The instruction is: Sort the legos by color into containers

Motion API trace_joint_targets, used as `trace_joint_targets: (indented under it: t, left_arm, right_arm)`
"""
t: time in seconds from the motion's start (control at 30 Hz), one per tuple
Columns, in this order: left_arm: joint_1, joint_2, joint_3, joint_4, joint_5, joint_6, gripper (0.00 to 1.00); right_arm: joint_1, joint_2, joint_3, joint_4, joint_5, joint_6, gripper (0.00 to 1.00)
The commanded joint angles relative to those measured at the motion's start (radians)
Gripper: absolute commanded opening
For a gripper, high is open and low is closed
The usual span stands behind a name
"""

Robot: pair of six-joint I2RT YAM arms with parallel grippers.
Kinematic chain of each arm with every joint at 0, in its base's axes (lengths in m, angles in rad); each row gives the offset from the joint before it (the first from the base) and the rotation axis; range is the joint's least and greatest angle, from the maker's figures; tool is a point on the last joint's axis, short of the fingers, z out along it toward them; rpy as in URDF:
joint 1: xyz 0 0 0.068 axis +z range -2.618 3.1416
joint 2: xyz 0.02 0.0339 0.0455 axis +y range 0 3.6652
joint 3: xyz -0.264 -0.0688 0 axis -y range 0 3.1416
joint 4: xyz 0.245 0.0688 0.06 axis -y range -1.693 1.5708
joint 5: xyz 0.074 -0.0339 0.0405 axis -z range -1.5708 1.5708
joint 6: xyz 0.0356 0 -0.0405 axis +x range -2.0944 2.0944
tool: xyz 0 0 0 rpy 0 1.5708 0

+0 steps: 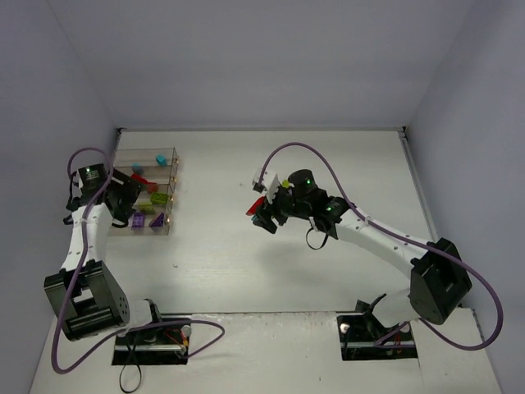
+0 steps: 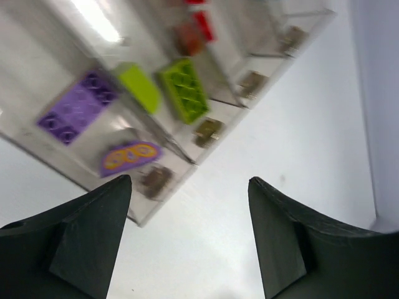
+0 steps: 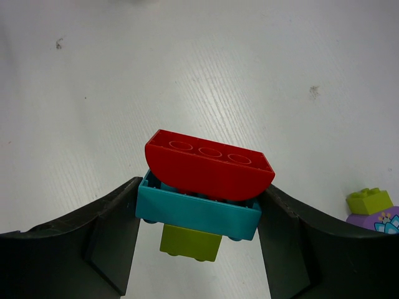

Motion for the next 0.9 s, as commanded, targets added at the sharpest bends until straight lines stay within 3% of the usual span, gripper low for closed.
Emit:
trace_joint_targets:
  t: [0.0, 0.1, 0.23, 0.27, 0.47, 0.87]
  left_arm:
    - [-0.053, -0.082, 0.133, -0.019, 0.145, 0.134, 0.69]
    - [-0.171, -0.102, 0.197, -0.031, 0.271, 0.192, 0.69]
    - [-0.323, -0.098, 0.211, 0.047, 0.441, 0.151, 0.69]
    - [-0.398, -0.090, 0.211, 0.063, 0.466, 0.125, 0.69]
    - [-0.610, 0.001, 0.246, 0.089, 0.529, 0.125, 0.70]
    - [-0.710, 0.087, 0.322, 0.014, 0.546, 0.215, 0.60]
  right_arm:
    - [-0.002, 0.012, 0.080, 0.058, -0.061, -0.015, 0.00]
    - [0.003, 0.015, 0.093, 0.058, -0.100, -0.033, 0.01]
    - [0.012, 0.017, 0.123, 0.058, -0.152, -0.050, 0.02]
    - [0.015, 0.017, 0.126, 0.057, -0.158, -0.056, 0.02]
    - [0.026, 0.026, 0.139, 0.050, -0.178, -0.067, 0.02]
    - [0.032, 0.018, 0.135, 0.046, -0.172, -0.070, 0.02]
